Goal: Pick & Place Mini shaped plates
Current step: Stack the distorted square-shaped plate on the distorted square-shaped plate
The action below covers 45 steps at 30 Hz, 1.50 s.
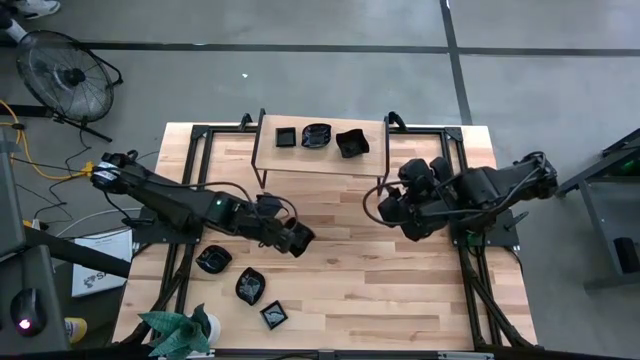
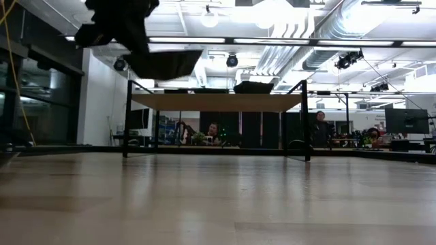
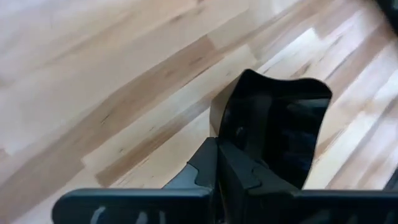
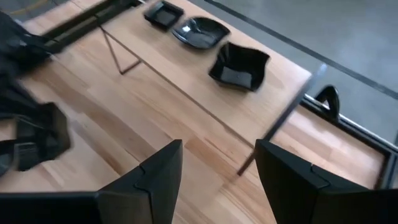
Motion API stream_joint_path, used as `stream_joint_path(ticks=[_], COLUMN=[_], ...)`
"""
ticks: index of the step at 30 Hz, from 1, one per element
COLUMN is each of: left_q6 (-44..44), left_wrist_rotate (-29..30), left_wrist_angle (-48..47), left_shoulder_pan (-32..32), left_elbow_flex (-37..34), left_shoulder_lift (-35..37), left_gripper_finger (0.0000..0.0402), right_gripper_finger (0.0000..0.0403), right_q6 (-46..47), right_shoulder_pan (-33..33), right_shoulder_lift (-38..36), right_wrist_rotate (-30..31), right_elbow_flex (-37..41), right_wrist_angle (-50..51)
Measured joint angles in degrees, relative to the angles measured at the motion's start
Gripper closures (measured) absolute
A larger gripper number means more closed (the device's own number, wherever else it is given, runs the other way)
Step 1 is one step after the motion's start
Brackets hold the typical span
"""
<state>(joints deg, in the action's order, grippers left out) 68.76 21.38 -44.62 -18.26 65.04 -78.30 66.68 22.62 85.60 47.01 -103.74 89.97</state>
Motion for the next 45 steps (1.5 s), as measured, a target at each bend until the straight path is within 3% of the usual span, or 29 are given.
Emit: stream_joint_path(ticks=[9,16,25,30,37,45], left_q6=[-4.82,-15.97,-27.62,-31.42,-35.62,-38.76], left_wrist_rotate=[11.49,22.21,36.21,43.17,49.29,52.71], left_wrist_angle=[0.37,5.37,11.06,12.15,14.01,15.12], left_shoulder_pan=[-3.27,-4.42,-4.29,-4.26,-4.26,-4.24], left_elbow_flex=[5.76,10.29,11.99,11.99,11.99,11.99], left_shoulder_lift=[0.02,0.02,0.02,0.02,0.00,-0.32], left_gripper_finger=[0.0401,0.0401,0.0401,0.0401,0.0401,0.0401], right_gripper_finger=[0.0206,0.0206,0.0206,0.0206,0.0206,0.0206], right_q6=[10.89,7.12,-0.79,-11.71,-31.23,-45.74], right_shoulder_pan=[3.66,5.24,5.56,5.56,4.19,-0.69], right_shoulder_lift=[-6.11,-8.04,-8.04,-8.04,-8.00,-8.00], right_wrist_rotate=[-0.09,1.25,9.02,15.02,15.67,8.91], right_elbow_flex=[16.33,23.62,27.91,30.56,37.53,43.96], right_wrist_angle=[-6.43,-18.31,-33.67,-48.93,-75.86,-102.25])
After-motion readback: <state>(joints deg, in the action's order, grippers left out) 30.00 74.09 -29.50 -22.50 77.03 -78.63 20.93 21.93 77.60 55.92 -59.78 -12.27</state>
